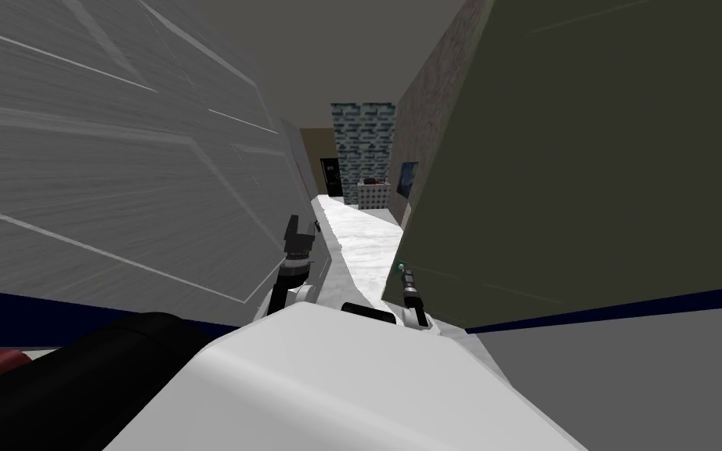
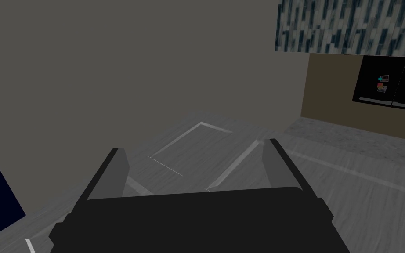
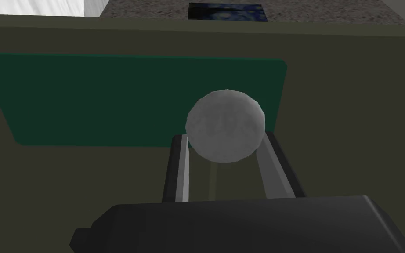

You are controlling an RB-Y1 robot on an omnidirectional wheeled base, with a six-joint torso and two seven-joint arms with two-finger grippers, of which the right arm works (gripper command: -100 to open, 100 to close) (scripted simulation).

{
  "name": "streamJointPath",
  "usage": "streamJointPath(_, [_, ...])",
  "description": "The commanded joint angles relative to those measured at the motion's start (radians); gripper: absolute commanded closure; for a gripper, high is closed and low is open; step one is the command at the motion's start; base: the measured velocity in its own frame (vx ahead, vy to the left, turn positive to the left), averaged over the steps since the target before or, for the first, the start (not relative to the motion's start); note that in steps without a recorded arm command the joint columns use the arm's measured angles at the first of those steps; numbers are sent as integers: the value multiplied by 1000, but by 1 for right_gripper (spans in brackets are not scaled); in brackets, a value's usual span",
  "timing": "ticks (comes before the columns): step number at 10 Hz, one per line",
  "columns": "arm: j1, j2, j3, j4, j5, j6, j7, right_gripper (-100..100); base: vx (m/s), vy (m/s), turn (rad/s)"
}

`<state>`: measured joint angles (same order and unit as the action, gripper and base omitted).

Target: Push the door open

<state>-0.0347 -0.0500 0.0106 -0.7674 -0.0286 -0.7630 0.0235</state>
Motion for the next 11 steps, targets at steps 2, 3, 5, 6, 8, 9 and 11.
streamJointPath(2, [3, -23, -38, -12, -18, 3, 5, 100, 181, 49, -96])
streamJointPath(3, [8, -10, -30, -13, -19, 4, 6, -100, -48, 102, -69])
streamJointPath(5, [9, -7, -32, -17, -22, 6, 5, -100, -180, 91, -59])
streamJointPath(6, [10, -3, -34, -22, -25, 9, 5, -100, -208, 46, -64])
streamJointPath(8, [12, 9, -38, -30, -31, 13, 4, -100, -243, 101, -53])
streamJointPath(9, [14, 22, -41, -36, -36, 17, 4, -100, -244, 125, -97])
streamJointPath(11, [12, 7, -43, -26, -35, 8, 4, -100, -18, 37, 0])
